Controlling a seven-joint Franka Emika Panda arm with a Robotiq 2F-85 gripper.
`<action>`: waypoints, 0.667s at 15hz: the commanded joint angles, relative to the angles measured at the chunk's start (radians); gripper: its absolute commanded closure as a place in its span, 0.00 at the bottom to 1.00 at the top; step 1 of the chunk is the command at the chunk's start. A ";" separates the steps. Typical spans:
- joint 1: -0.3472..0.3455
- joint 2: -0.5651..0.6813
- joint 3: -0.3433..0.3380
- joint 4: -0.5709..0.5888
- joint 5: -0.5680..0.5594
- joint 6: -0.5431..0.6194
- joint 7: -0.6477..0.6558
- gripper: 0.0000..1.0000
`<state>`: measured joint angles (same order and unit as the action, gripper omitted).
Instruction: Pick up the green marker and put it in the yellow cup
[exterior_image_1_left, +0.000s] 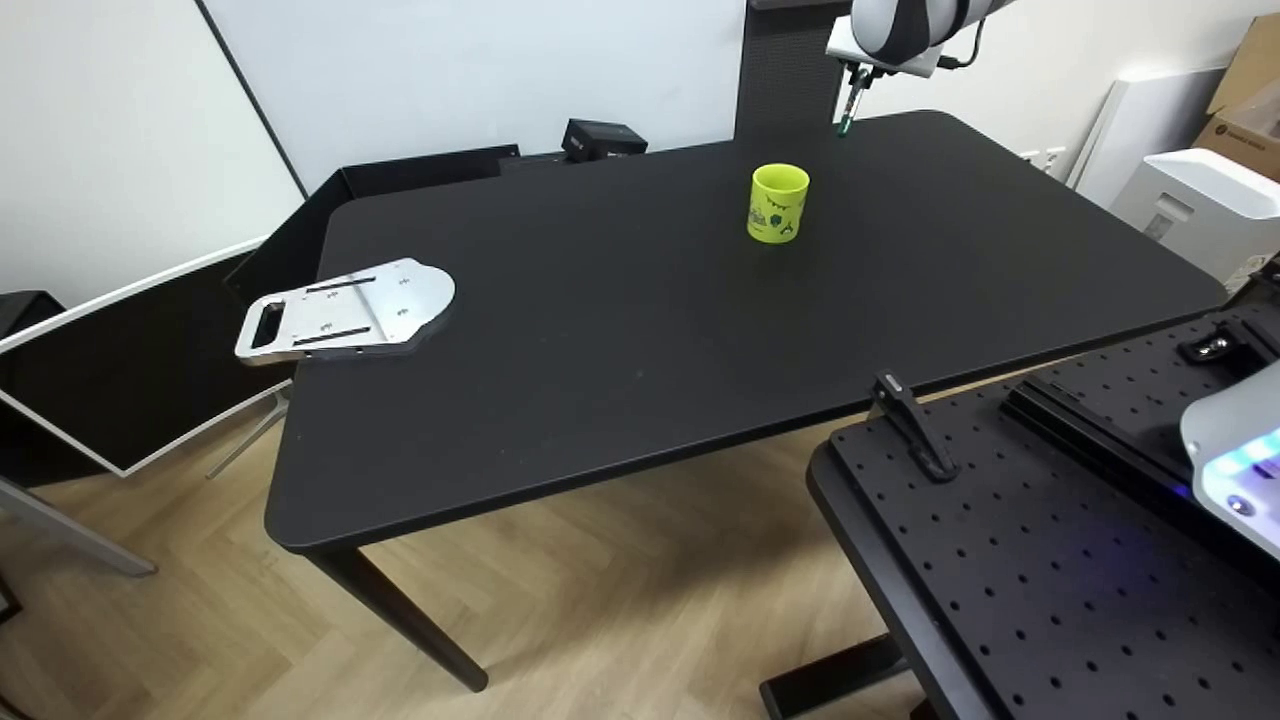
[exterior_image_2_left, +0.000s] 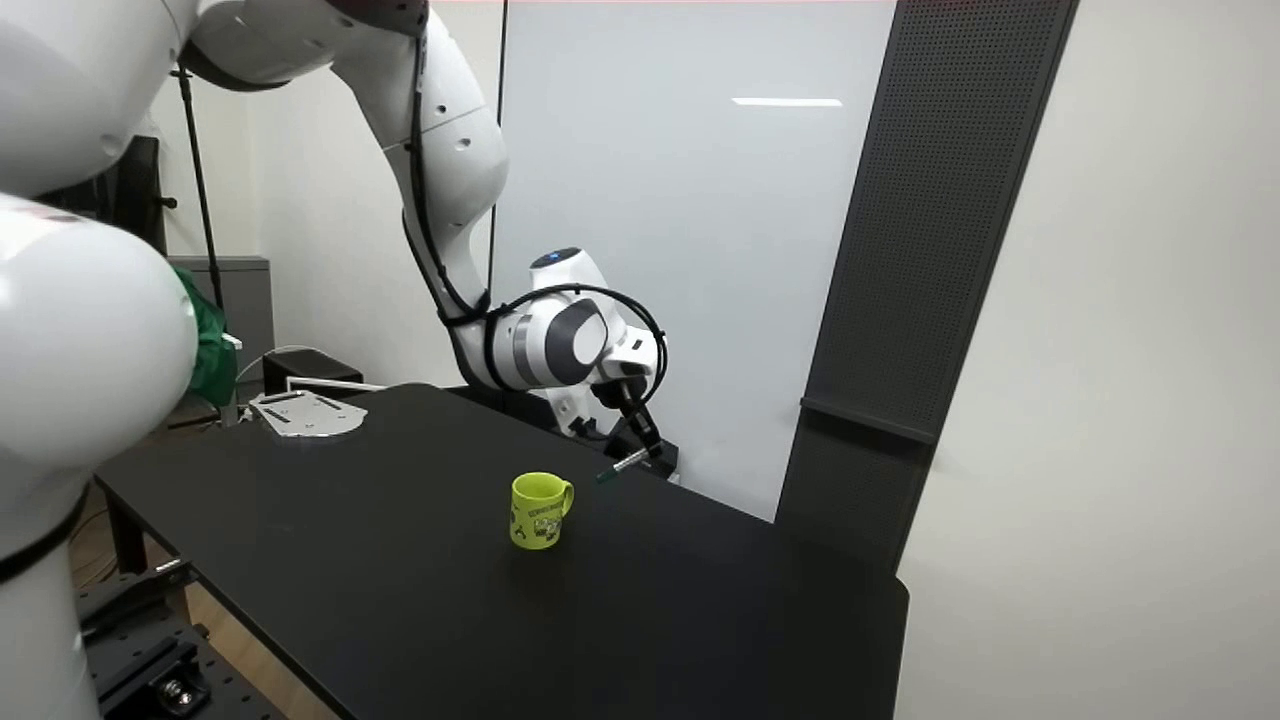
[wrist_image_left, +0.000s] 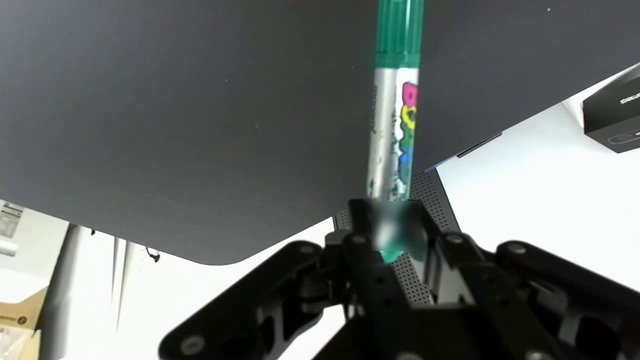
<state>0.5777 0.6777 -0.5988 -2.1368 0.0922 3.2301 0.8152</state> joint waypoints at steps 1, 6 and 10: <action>0.101 -0.027 -0.047 -0.090 0.099 0.094 -0.102 0.94; 0.159 -0.033 -0.026 -0.148 0.175 0.201 -0.170 0.94; 0.128 -0.046 0.070 -0.152 0.307 0.253 -0.301 0.94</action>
<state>0.7339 0.6765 -0.5982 -2.2609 0.3028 3.4418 0.6233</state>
